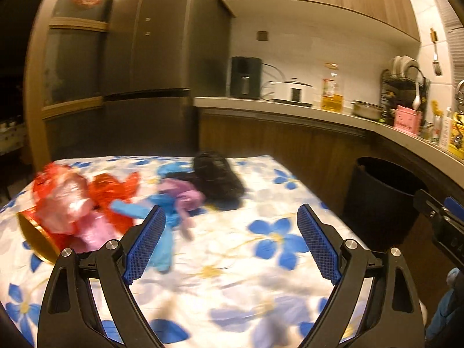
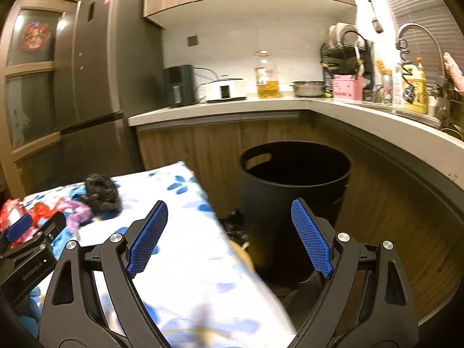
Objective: Collect trash
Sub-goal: 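Move both tools back to the remaining trash on the table, then grasp the blue glove with the left tool while the right tool grasps the black bag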
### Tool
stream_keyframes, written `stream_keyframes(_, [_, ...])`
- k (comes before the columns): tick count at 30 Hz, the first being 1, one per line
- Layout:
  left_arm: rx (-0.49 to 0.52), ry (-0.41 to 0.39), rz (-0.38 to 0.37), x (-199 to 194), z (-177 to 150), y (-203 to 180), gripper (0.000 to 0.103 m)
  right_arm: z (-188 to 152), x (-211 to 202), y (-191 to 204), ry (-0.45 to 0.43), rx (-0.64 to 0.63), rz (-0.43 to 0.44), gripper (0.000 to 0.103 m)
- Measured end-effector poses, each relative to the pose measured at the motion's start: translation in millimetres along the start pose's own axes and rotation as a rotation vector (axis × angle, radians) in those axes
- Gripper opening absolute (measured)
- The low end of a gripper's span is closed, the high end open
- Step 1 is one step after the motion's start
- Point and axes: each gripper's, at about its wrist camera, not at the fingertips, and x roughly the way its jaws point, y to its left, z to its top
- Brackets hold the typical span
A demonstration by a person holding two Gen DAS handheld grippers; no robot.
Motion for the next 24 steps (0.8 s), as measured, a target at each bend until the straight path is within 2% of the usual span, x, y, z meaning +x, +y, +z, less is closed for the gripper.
stream_keyframes(9, [-0.003, 0.034, 0.109, 16, -11, 41, 0.088, -12, -4, 54, -0.008, -0.042, 0.106, 0.086])
stream_keyframes(12, [-0.034, 0.094, 0.09, 32, -13, 46, 0.088, -10, -4, 60, -0.018, -0.044, 0.112, 0.086])
stream_keyframes(21, [-0.066, 0.227, 0.118, 73, -22, 52, 0.065, -4, 6, 64, -0.016, -0.023, 0.119, 0.086])
stream_keyframes(24, [-0.081, 0.273, 0.116, 81, -27, 57, 0.045, -6, 11, 69, 0.0, -0.028, 0.131, 0.086])
